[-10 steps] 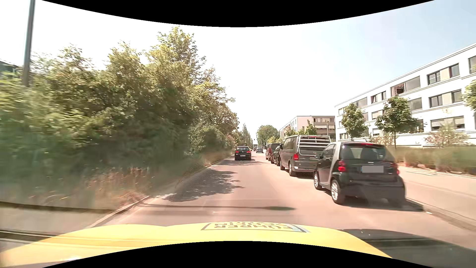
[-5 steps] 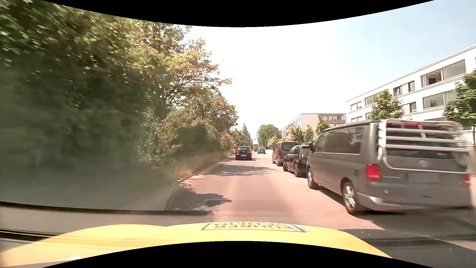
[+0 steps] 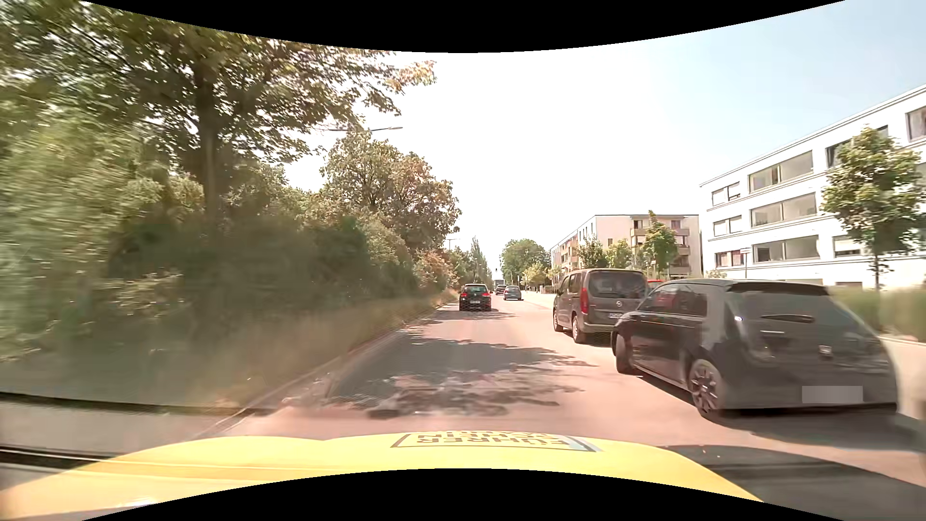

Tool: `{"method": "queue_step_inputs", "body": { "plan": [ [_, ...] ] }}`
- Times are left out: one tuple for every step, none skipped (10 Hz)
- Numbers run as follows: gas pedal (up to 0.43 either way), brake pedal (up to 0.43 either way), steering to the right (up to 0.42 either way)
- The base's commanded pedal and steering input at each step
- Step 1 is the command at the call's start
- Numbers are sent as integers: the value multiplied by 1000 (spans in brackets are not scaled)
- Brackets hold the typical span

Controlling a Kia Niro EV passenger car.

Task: Follow the waypoints while adhering to traffic rules and regulations

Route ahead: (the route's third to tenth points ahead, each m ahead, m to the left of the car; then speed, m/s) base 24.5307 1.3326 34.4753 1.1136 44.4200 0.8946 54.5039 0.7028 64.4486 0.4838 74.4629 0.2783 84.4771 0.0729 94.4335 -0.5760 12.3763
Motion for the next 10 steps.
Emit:
{"method": "queue_step_inputs", "body": {
  "plan": [
    [67, 0, 0],
    [67, 0, 2],
    [67, 0, 3],
    [67, 0, 3],
    [67, 0, 3],
    [67, 0, 3],
    [67, 0, 3],
    [67, 0, 3],
    [67, 0, 3],
    [67, 0, 3]
  ]
}}
